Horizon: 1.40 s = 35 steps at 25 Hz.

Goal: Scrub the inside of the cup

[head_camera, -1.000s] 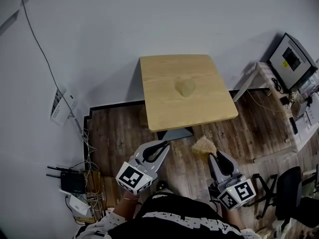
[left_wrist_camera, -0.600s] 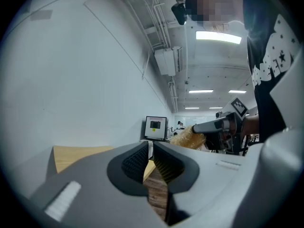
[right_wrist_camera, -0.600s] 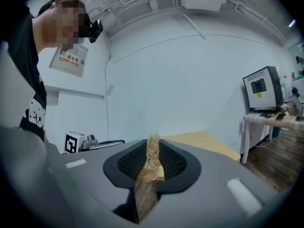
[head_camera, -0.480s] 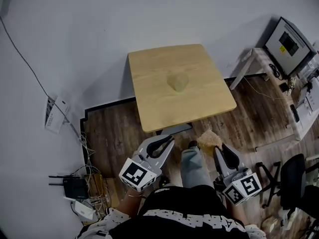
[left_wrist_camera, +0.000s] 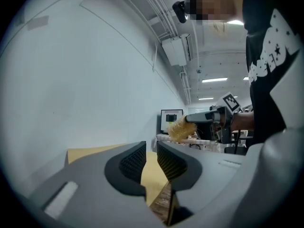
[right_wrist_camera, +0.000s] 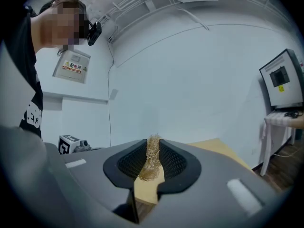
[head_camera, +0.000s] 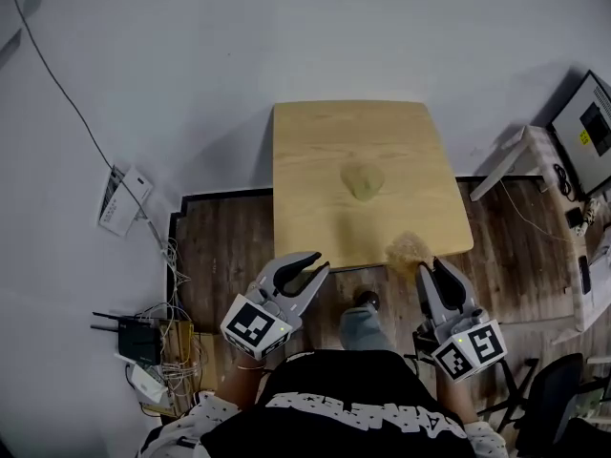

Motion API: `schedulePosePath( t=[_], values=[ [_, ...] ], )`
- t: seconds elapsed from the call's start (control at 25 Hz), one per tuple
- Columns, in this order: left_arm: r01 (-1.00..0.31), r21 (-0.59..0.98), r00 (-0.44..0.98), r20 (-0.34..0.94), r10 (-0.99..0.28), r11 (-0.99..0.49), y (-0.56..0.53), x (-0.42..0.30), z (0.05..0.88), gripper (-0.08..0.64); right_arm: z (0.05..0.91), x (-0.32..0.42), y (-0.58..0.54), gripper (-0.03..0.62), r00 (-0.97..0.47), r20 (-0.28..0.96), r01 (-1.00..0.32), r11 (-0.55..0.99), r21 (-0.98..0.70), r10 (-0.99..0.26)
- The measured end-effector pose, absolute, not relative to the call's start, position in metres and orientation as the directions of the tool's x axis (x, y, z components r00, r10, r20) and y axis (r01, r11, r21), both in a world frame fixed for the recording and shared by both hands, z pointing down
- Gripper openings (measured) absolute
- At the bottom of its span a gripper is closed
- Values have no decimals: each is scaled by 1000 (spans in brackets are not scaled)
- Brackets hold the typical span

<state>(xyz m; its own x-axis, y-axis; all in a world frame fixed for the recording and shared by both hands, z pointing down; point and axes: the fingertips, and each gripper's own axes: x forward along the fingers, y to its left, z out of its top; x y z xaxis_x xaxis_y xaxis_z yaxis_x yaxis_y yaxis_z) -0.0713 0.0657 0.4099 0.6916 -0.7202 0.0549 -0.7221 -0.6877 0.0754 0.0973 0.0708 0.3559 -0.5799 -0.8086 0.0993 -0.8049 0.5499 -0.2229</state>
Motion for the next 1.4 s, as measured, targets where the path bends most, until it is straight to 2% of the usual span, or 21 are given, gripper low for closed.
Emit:
schedulePosePath(
  t=[0.32, 0.52, 0.64, 0.72, 0.96, 1.2, 1.4],
  values=[
    [-741, 30, 670, 113, -734, -671, 0, -35, 419, 91, 361, 133, 0, 92, -609, 105, -785, 577, -227, -786],
    [-774, 39, 632, 102, -768, -632, -43, -21, 417, 115, 357, 151, -52, 92, -642, 105, -758, 609, -233, -759],
    [-787, 29, 615, 113, -780, -616, -68, -12, 423, 156, 355, 156, -83, 92, -678, 105, -729, 646, -227, -728],
    [-792, 29, 607, 144, -782, -609, -82, -7, 434, 201, 357, 157, -101, 92, -699, 106, -710, 668, -221, -708],
    [-819, 60, 568, 220, -793, -570, -110, -1, 469, 265, 372, 151, -144, 92, -759, 140, -650, 723, -234, -636],
    [-841, 76, 531, 308, -790, -536, -122, -1, 505, 307, 390, 139, -166, 92, -796, 169, -605, 755, -255, -581],
    [-819, 139, 569, 322, -757, -556, -127, 1, 526, 322, 401, 126, -170, 92, -788, 208, -615, 750, -245, -579]
  ],
)
